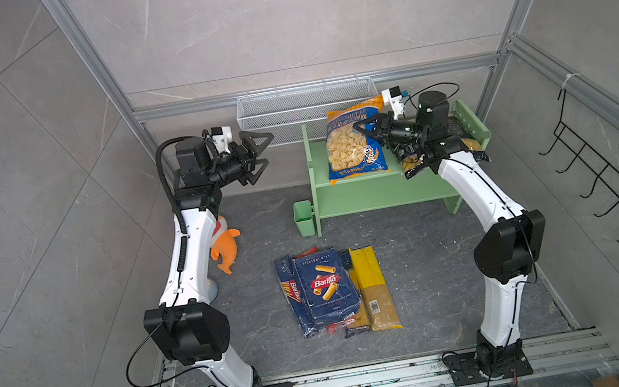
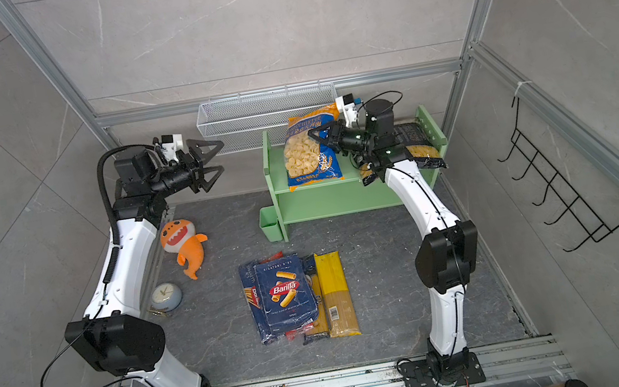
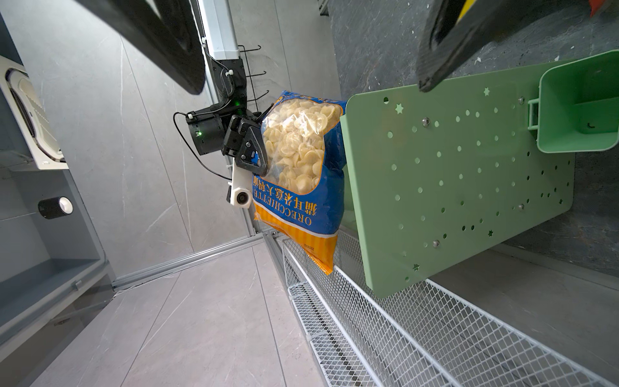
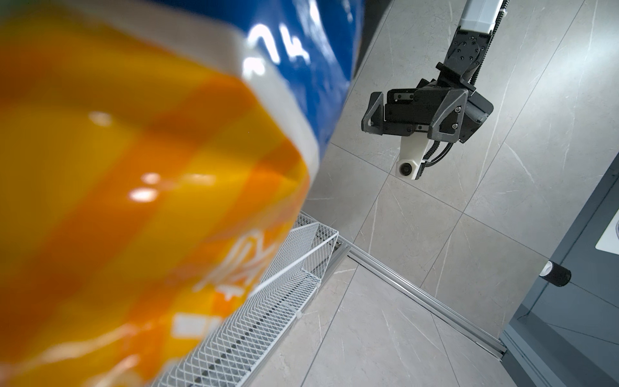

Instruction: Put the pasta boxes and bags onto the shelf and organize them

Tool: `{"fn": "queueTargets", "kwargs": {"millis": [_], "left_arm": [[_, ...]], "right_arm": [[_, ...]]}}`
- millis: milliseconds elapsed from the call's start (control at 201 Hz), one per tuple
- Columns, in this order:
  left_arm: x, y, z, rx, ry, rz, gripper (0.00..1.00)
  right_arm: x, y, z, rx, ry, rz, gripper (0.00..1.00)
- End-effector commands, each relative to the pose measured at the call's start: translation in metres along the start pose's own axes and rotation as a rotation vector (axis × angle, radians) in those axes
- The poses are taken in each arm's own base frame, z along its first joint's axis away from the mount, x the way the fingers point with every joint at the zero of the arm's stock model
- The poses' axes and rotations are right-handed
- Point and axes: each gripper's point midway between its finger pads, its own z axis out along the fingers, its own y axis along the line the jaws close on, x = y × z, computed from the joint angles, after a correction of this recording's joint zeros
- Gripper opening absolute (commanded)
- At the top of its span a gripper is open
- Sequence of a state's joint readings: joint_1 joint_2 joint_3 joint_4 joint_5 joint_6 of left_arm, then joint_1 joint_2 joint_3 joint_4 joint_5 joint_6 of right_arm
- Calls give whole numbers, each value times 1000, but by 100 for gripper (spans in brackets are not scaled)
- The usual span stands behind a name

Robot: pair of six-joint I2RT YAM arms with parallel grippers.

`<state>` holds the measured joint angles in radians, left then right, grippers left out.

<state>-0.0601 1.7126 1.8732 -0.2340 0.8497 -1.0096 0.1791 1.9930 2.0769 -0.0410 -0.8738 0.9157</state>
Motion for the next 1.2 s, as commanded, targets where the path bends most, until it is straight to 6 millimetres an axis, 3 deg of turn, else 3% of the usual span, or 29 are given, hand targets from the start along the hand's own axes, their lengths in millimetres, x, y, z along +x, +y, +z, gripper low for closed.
{"fn": "queueTargets", "kwargs": {"millis": [0, 697, 837, 926, 1095, 1200], "left_arm": [[-6, -16, -2, 50, 10, 68, 100], [-14, -6, 7, 55, 28, 57, 100], [-16, -6, 8, 58, 30, 56, 100], [-16, -7, 7, 60, 31, 56, 100], [-15, -4, 7, 58, 29, 51, 100], [-14, -3, 7, 63, 26, 43, 100]], "right_arm": [[-23, 29, -5, -42, -69, -135, 0], [-21, -6, 3, 64, -53, -109, 0], [-18, -13, 1, 103, -33, -85, 16], [-16, -14, -2, 129, -27, -82, 19], [-11, -10, -10, 149, -19, -100, 9], [-7, -8, -14, 158, -22, -98, 8]]}}
